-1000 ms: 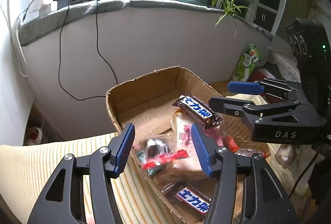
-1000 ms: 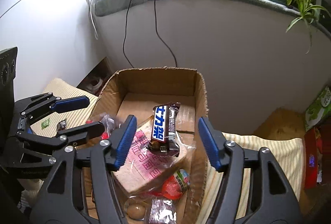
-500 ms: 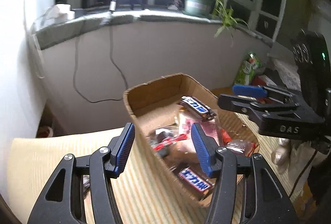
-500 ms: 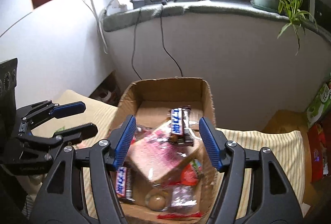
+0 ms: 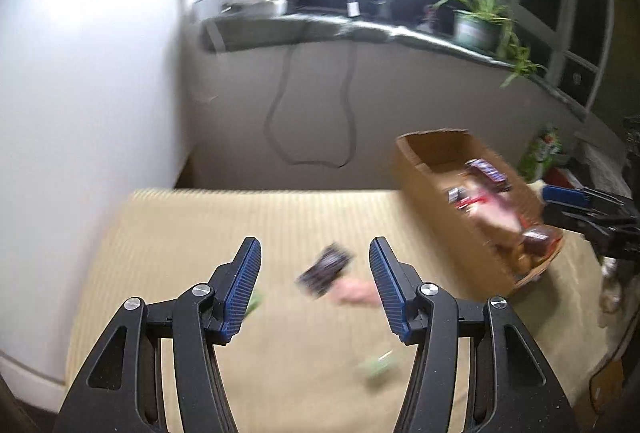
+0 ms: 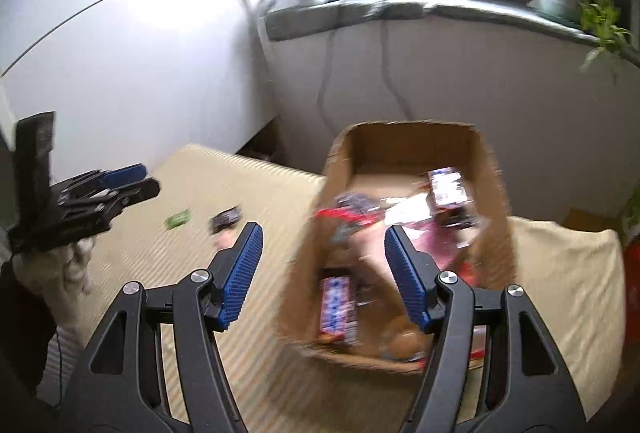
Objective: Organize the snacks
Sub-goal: 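Move both tools back toward the remaining candies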
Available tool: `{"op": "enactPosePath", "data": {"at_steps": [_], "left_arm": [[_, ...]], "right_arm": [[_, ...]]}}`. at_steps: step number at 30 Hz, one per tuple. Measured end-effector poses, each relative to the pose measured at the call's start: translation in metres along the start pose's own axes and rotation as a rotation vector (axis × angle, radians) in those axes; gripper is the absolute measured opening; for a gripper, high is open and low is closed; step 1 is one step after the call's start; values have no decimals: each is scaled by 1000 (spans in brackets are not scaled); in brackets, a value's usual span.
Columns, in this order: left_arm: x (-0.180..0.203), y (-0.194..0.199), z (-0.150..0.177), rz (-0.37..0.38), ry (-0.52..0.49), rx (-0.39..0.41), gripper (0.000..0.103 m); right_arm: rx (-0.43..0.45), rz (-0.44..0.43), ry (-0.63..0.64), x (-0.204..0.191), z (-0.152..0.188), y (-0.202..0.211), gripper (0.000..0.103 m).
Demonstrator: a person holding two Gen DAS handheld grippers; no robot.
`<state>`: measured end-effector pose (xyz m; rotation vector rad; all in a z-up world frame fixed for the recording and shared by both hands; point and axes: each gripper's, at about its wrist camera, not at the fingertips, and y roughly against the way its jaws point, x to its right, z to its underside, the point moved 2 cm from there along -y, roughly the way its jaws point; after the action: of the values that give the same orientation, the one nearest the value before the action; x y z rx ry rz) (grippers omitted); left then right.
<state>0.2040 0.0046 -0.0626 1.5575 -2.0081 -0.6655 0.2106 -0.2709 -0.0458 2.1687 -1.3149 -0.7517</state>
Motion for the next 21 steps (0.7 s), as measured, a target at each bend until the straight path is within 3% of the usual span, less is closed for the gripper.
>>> {"op": "enactPosePath", "data": {"at_steps": [6, 12, 21], "left_arm": [[-35, -4, 28, -19, 42, -60, 53], [-46, -17, 47, -1, 48, -109, 43], [-48, -46, 51, -3, -16, -152, 37]], "right_arm": [[-40, -92, 118, -57, 14, -13, 66], [-128, -121, 232, -107, 41, -42, 66], [-216, -118, 211, -120, 72, -79, 65]]}}
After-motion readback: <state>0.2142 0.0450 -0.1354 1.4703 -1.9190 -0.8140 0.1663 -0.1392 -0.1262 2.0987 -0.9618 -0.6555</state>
